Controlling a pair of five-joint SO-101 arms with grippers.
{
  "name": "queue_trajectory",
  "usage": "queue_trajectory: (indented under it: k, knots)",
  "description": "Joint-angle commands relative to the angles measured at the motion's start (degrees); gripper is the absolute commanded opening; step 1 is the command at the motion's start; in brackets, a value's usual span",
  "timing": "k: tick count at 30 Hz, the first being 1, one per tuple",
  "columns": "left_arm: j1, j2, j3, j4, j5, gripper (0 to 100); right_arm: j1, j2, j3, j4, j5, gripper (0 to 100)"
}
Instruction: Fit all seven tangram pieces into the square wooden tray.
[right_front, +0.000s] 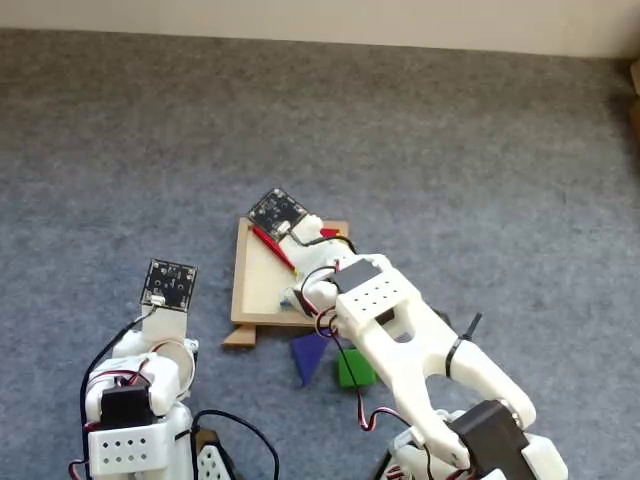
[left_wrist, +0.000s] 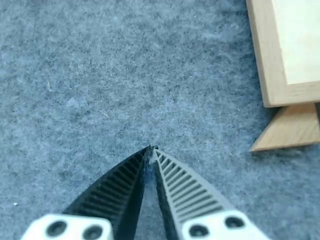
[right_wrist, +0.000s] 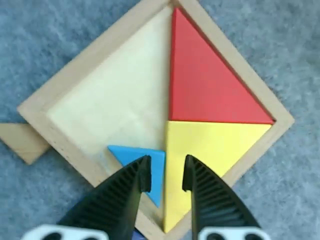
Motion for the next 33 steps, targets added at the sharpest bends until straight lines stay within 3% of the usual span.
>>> queue_trajectory:
  k: [1, 8, 14, 20, 24, 33]
  knots:
    - [-0.4, -1.71, 1.19, 0.35, 0.53, 1, -2.42, -0.4, -2.33, -1.27, -2.64, 11.2]
    - [-0.4, -1.71, 1.19, 0.35, 0.53, 1, -2.86, 1.36, 3.12, -7.87, -2.55, 11.2]
    - [-0.4, -1.71, 1.19, 0.35, 0.53, 1, -2.15, 3.91, 4.26, -7.69, -2.46, 11.2]
    - [-0.4, -1.71, 1.19, 0.35, 0.53, 1, 3.91, 2.33, 3.56, -2.07, -2.11, 11.2]
    - [-0.4, -1.71, 1.19, 0.35, 0.53, 1, 6.37, 1.01, 2.68, -1.63, 4.04, 11.2]
    - [-0.4, -1.71, 1.19, 0.35, 0.53, 1, 8.84, -7.96, 2.77, -1.54, 2.02, 11.2]
